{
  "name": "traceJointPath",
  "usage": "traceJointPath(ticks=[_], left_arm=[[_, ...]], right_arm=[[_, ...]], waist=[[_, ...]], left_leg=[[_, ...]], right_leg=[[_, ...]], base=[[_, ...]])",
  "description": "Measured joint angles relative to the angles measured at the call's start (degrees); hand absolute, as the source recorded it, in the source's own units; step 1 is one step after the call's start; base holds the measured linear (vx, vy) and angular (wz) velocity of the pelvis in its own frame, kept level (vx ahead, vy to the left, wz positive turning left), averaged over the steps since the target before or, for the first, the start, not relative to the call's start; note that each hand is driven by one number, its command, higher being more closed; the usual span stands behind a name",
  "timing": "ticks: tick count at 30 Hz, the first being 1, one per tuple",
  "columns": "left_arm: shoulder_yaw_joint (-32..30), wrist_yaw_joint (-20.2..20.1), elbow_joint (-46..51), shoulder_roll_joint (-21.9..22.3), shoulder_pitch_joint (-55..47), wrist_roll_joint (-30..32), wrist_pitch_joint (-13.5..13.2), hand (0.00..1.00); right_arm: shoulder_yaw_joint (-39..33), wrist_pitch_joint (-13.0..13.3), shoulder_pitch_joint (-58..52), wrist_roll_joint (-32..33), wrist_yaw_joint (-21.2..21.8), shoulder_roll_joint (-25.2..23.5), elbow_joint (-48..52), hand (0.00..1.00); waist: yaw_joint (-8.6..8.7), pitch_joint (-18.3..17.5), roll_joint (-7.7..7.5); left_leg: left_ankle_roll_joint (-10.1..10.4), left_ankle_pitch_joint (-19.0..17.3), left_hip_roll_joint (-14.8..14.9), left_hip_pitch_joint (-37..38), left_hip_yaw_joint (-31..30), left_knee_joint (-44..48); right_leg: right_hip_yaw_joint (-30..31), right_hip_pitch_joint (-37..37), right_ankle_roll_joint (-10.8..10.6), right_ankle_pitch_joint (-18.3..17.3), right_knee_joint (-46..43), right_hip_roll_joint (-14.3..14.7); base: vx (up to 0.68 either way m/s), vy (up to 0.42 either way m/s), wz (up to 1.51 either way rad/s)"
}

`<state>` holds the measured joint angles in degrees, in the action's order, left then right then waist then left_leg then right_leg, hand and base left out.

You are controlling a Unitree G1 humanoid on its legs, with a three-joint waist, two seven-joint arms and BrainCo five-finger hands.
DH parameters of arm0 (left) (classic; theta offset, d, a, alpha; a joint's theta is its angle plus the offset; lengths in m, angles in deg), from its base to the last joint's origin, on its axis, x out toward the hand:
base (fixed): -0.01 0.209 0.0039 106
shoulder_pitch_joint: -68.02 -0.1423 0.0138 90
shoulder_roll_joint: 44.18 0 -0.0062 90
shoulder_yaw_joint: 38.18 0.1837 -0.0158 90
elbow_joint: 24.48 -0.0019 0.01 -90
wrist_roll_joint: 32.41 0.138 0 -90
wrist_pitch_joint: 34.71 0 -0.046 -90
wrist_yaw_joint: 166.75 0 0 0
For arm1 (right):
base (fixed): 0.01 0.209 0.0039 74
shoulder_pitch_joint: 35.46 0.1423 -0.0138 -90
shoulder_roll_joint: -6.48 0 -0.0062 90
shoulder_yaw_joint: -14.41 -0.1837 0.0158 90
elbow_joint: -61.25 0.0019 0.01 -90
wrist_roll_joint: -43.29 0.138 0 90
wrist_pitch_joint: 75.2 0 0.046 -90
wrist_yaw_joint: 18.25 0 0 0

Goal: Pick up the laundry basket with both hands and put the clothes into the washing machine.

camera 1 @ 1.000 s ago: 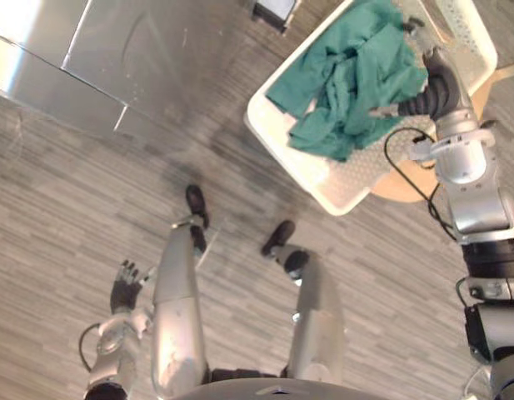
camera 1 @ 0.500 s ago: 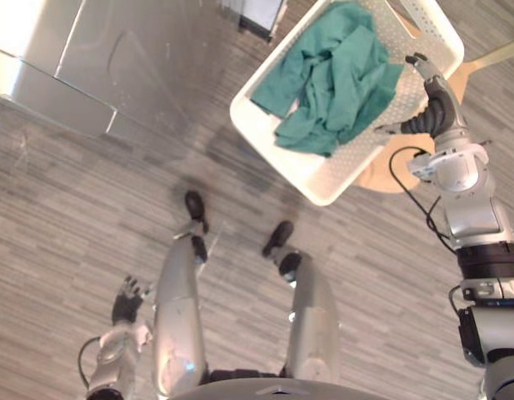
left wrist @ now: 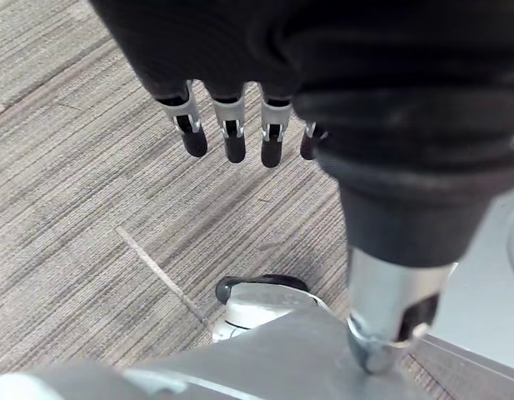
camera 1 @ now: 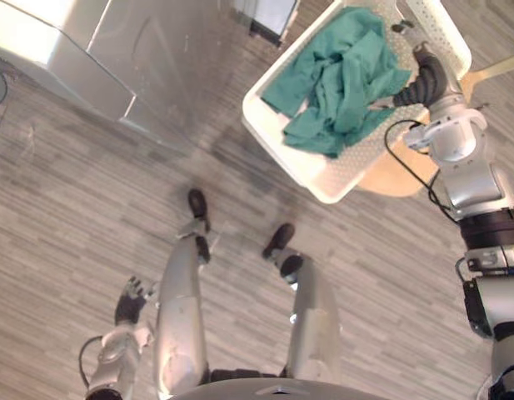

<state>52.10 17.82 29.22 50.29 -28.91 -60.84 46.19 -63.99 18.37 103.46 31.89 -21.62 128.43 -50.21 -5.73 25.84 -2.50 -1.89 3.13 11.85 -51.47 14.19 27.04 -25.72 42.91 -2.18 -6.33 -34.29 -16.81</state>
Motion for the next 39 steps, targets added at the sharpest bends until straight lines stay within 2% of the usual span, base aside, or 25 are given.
traceJointPath(ticks=[2,7,13,17,19,26,31,35,39], left_arm=[[-0.08,0.03,1.56,0.54,-0.05,-0.02,0.04,0.0],[-0.08,0.02,4.21,0.81,-0.25,-0.02,-0.08,0.0],[-0.29,0.15,5.62,0.89,-0.32,-0.21,-0.56,0.0],[-0.53,0.25,6.04,0.92,-0.29,-0.17,-0.64,0.0],[-0.68,0.27,6.7,1.03,-0.3,-0.16,-0.7,0.0],[-2.23,0.93,11.22,1.7,-0.66,-0.29,-0.61,0.0],[-2.47,1.2,14.17,1.79,-0.9,-0.76,-0.63,0.0],[-2.55,1.21,16.6,1.87,-1.13,-1.74,-0.68,0.0],[-2.65,1.23,16.65,1.92,-1.39,-2.83,-0.69,0.0]], right_arm=[[2.16,-0.03,2.27,0.77,1.79,0.02,-2.66,0.0],[3.63,-0.04,3.38,2.61,1.97,0.03,-4.47,0.0],[3.76,-0.1,3.65,2.62,1.89,0.52,-6.44,0.0],[3.99,-1.46,3.63,0.61,1.75,1.45,-7.19,0.0],[3.99,-1.53,3.92,-0.86,1.59,2.68,-7.29,0.0],[4.2,-2.73,8.36,-2.69,1.48,7.01,-10.41,0.0],[4.19,-3.34,10.78,-3.78,1.25,7.19,-12.88,0.0],[4.19,-3.76,12.7,-3.7,-0.78,7.06,-13.11,0.0],[4.02,-3.73,14.48,-3.5,-1.05,5.7,-13.57,0.0]], waist=[[-0.89,0.0,0.02],[-2.13,-0.04,0.1],[-2.49,-0.03,0.14],[-2.79,-0.03,0.14],[-3.4,-0.03,0.14],[-3.53,0.01,0.14],[-4.04,0.17,0.36],[-4.28,0.81,1.22],[-4.15,1.1,1.61]], left_leg=[[-0.04,-0.03,0.08,-0.87,-0.17,0.33],[-0.45,-0.75,0.36,-3.32,-1.01,2.47],[-0.89,-3.19,1.29,-7.18,-1.43,6.83],[-1.24,-4.15,2.01,-9.49,-1.51,9.15],[-1.33,-5.06,2.72,-11.0,-1.49,10.87],[-2.15,-6.07,3.02,-17.1,-1.54,14.54],[-2.47,-8.03,3.64,-20.72,-1.33,18.64],[-2.95,-8.78,3.94,-24.87,-1.34,21.13],[-3.06,-9.76,4.27,-25.65,-0.64,22.86]], right_leg=[[-0.47,0.41,0.11,0.08,0.0,-0.08],[-1.92,0.94,-0.04,0.0,-0.55,-0.41],[-2.19,2.94,-0.32,-0.21,-1.85,-0.62],[-2.16,4.3,-0.35,-0.18,-2.45,-0.48],[-1.95,5.41,-0.36,-0.18,-2.95,-0.26],[-1.5,11.45,-1.23,-1.11,-7.36,-1.87],[0.14,15.55,-1.57,-2.54,-11.25,-2.86],[0.94,19.8,-1.91,-2.96,-13.47,-3.42],[2.33,21.39,-1.76,-3.44,-15.09,-3.91]], base=[[-0.01,-0.043,0.05],[0.0,-0.033,0.06],[-0.01,-0.008,-0.02],[-0.01,0.016,-0.08],[0.0,0.026,-0.14],[0.0,0.017,-0.03],[0.0,0.029,-0.1],[-0.02,0.037,-0.09],[-0.02,0.034,-0.07]])
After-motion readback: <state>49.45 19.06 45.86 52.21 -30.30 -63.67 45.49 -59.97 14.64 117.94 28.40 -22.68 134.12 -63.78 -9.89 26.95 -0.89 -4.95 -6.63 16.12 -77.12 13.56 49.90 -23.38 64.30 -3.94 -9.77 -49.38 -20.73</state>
